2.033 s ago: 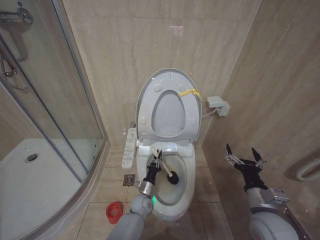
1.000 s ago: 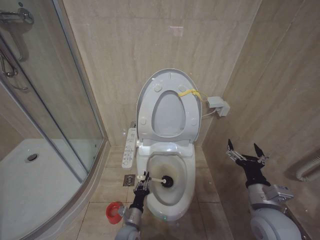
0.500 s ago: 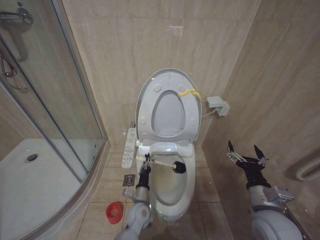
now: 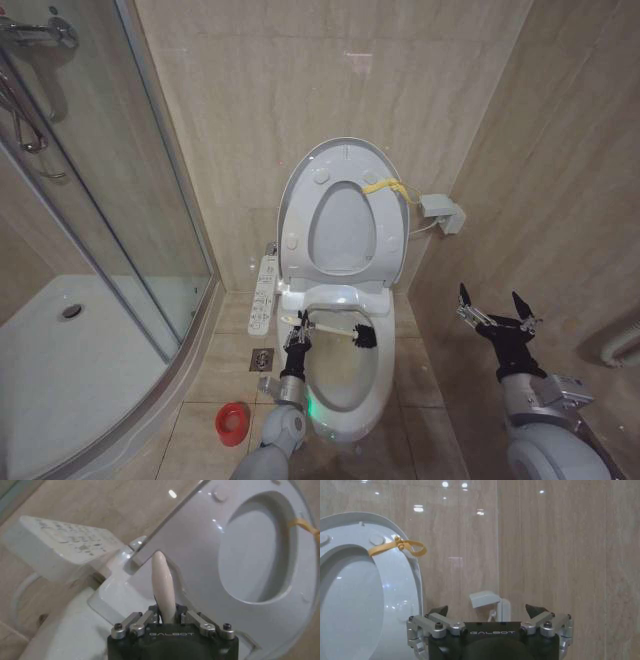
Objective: Open the toilet lid, clean the toilet bowl with a toilet brush, close the toilet lid, and flush.
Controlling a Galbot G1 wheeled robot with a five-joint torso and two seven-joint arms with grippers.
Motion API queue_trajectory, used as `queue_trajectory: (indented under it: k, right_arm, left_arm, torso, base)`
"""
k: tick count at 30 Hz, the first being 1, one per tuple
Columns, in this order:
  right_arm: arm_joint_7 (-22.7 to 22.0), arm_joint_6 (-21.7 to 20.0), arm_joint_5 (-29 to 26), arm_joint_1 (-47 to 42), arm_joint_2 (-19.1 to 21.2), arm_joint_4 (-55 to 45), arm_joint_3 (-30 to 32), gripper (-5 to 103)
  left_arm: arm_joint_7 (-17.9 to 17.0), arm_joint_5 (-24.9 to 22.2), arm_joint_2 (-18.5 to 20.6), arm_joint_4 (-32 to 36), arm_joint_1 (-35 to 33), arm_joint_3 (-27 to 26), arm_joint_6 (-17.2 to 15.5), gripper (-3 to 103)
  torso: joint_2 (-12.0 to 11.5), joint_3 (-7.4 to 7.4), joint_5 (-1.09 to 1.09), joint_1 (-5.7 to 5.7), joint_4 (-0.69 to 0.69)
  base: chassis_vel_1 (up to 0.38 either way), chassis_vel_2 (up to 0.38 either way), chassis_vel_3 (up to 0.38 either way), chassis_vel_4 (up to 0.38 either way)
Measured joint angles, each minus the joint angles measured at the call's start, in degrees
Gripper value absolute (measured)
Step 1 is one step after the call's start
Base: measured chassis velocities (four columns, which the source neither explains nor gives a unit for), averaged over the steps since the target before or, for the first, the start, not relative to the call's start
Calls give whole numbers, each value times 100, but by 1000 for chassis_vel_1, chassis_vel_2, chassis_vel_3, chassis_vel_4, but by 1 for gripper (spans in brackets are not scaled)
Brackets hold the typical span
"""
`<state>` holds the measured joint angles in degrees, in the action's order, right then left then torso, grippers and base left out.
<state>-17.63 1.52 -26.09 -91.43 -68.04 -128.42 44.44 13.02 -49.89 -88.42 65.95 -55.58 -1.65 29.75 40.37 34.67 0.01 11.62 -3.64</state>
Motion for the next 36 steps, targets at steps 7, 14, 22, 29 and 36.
queue_trajectory:
  k: [7, 14, 22, 29, 36]
  right_arm:
    - [22, 20, -69, -48, -24, -30, 117, 100]
    - [23, 20, -105, -22, -59, -51, 77, 100]
    - [22, 22, -135, -56, -72, -82, 105, 100]
    - [23, 27, -135, -77, -98, -82, 93, 100]
    - [23, 33, -128, -106, -90, -91, 93, 100]
  left_arm:
    - [-68, 959, 205, 262, -150, -80, 86, 20]
    - [-97, 1923, 415, 188, -185, -195, 115, 22]
    - [-208, 1965, 476, 288, -127, -190, 80, 19]
    - [-75, 428, 553, 946, -53, -52, -173, 19]
    - [134, -136, 368, 628, 98, -20, -173, 19]
  torso:
    - [0, 1, -4, 0, -7]
    - [-3, 5, -4, 3, -8]
    - [-2, 2, -2, 2, -3]
    - [-1, 1, -1, 1, -3]
    - [-1, 1, -1, 1, -3]
  base:
    - [0, 0, 0, 0]
    - [0, 0, 0, 0]
    - [0, 0, 0, 0]
    - [0, 0, 0, 0]
    - [0, 0, 0, 0]
